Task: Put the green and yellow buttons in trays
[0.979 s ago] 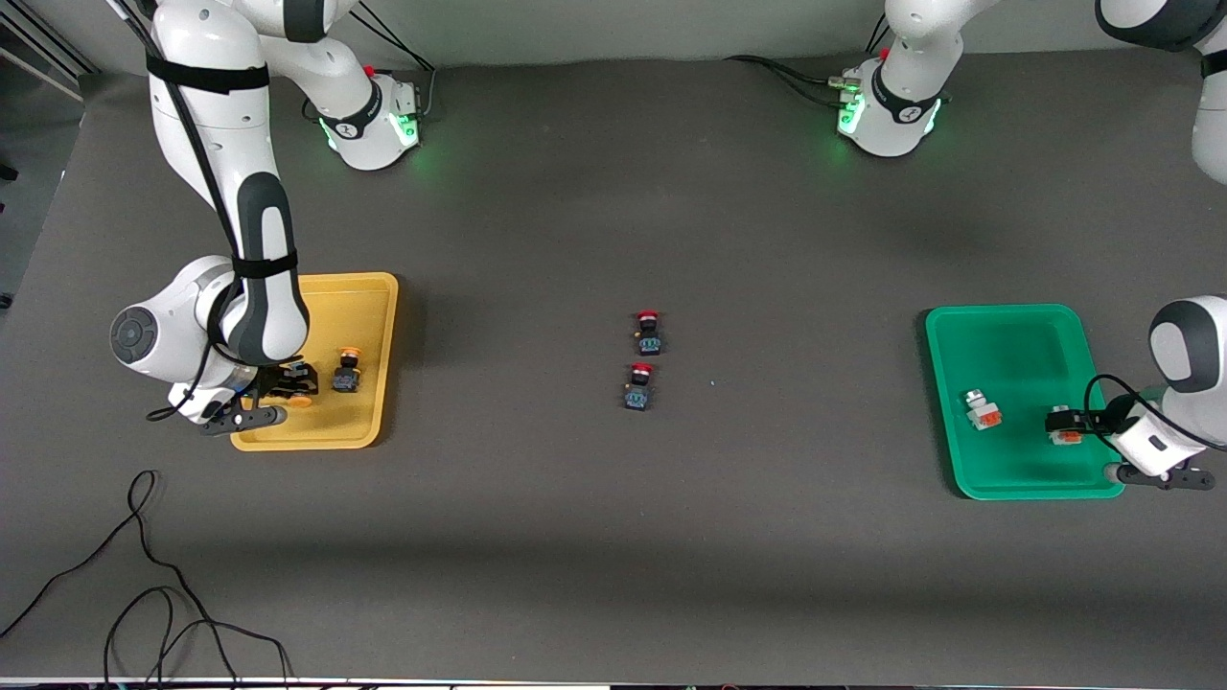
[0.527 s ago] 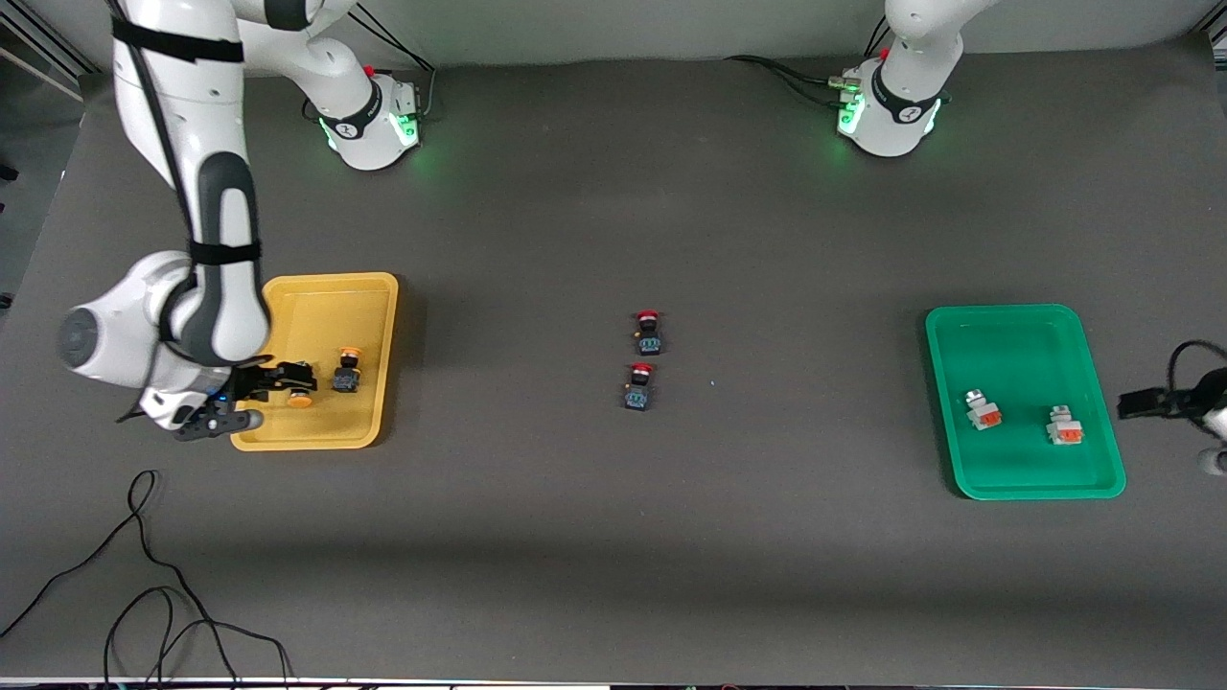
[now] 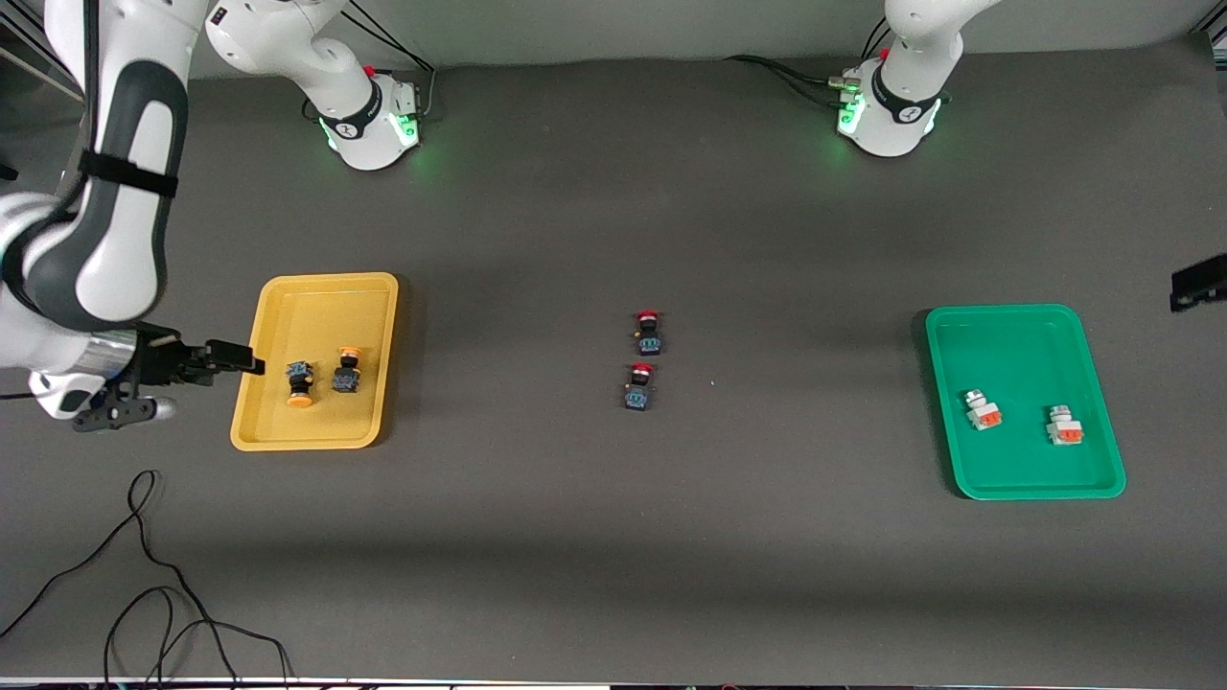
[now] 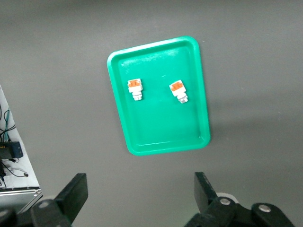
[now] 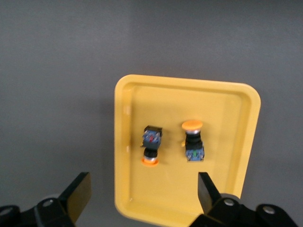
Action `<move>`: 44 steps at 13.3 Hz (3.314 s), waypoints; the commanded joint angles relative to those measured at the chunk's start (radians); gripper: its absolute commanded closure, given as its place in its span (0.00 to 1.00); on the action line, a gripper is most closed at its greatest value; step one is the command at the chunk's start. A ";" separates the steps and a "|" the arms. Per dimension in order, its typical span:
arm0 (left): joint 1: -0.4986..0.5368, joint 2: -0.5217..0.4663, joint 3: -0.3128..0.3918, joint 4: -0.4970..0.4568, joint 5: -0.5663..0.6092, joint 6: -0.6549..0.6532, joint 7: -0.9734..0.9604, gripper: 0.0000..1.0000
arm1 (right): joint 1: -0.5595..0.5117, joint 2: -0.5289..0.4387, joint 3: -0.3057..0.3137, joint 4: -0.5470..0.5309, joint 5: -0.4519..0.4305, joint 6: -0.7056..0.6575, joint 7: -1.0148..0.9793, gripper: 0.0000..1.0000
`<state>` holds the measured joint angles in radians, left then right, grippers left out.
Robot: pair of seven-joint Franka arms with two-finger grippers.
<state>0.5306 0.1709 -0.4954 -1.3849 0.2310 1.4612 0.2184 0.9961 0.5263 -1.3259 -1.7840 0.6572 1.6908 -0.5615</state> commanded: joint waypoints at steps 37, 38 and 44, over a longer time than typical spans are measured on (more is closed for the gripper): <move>-0.620 -0.105 0.520 -0.124 -0.211 0.079 -0.237 0.00 | -0.560 -0.236 0.705 0.571 -0.439 -0.447 0.460 0.00; -0.618 -0.105 0.521 -0.124 -0.214 0.076 -0.237 0.00 | -0.638 -0.252 0.808 0.569 -0.467 -0.447 0.478 0.00; -0.610 -0.110 0.525 -0.120 -0.220 0.077 -0.237 0.00 | -0.915 -0.466 1.194 0.294 -0.580 -0.280 0.551 0.00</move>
<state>-0.0756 0.0792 0.0230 -1.4946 0.0170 1.5287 -0.0009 0.1354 0.1897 -0.2120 -1.3135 0.1028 1.3204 -0.0478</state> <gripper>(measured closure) 0.000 0.000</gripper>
